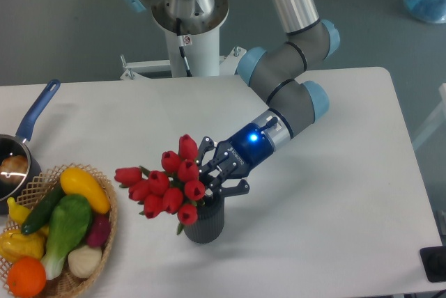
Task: Insert the flowers into the vase
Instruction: 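Open the right gripper and settle the tulips down into the vase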
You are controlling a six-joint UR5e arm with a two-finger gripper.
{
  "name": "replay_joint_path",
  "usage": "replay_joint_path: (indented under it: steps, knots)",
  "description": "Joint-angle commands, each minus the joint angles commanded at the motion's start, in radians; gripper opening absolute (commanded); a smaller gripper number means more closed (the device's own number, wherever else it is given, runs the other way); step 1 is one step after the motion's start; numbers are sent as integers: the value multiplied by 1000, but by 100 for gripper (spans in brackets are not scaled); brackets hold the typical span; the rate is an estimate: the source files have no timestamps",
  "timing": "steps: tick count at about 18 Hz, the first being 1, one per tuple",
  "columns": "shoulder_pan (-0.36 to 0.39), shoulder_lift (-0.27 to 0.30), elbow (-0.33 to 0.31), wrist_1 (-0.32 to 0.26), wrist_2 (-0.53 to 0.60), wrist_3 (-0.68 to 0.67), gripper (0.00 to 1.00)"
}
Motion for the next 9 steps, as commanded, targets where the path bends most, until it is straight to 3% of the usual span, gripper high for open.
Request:
replay_joint_path:
  steps: [9]
  knots:
    - [2,2,0,0,0,5,49]
